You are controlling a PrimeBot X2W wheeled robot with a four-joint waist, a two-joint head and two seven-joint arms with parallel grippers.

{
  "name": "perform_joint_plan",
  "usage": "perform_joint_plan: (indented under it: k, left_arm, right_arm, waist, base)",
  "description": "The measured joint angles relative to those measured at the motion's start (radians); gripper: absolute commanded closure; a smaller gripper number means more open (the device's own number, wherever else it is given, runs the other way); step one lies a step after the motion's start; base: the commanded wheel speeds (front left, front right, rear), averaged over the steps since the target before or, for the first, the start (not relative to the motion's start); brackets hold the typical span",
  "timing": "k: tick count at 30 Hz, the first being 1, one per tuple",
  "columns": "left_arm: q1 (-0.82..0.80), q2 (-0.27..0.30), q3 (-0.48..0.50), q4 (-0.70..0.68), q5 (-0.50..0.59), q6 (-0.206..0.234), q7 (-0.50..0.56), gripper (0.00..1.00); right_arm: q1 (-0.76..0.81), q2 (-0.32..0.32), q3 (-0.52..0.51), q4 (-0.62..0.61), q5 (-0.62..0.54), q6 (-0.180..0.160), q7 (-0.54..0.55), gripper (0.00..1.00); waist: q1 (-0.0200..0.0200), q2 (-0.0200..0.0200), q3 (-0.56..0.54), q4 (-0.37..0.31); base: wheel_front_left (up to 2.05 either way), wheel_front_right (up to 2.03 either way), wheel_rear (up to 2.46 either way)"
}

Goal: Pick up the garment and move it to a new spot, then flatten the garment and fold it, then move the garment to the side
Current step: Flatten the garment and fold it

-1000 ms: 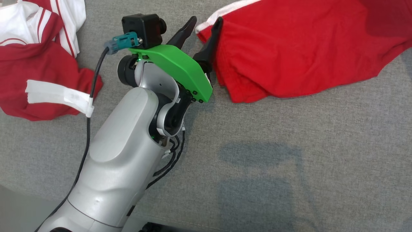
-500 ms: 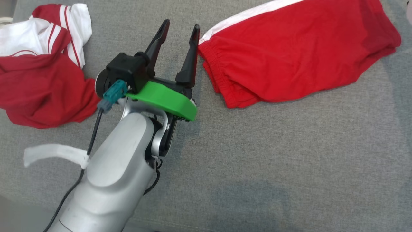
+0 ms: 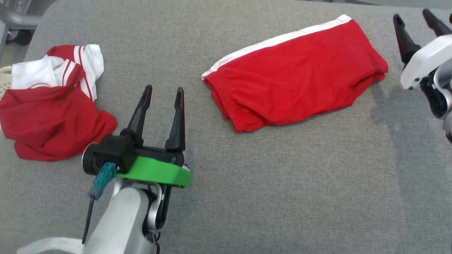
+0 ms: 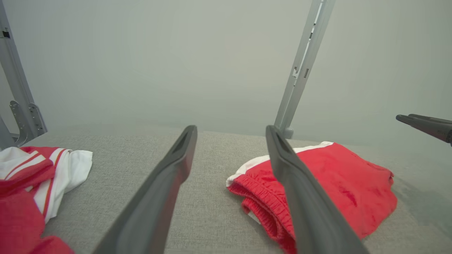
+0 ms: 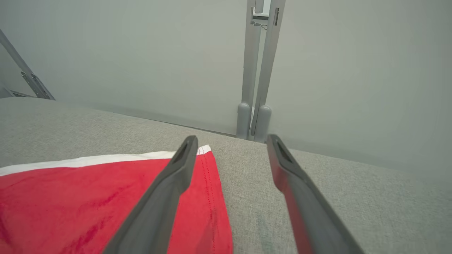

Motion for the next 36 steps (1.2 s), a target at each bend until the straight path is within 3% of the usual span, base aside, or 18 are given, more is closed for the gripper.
perform_joint_plan:
  k: [11, 36]
  left_arm:
    - [0.215, 0.042, 0.069, -0.045, 0.061, -0.101, 0.0, 0.0]
    - [0.218, 0.021, 0.056, -0.082, 0.117, -0.139, 0.0, 0.0]
  right_arm:
    - [0.148, 0.039, -0.052, 0.101, 0.028, 0.0, -0.008, 0.0]
    - [0.112, 0.091, -0.107, 0.238, 0.089, 0.0, 0.065, 0.0]
  waist:
    - [0.0, 0.0, -0.086, -0.013]
    - [0.0, 0.0, 0.029, 0.074]
  base:
    - [0.0, 0.0, 0.0]
    - [0.0, 0.0, 0.0]
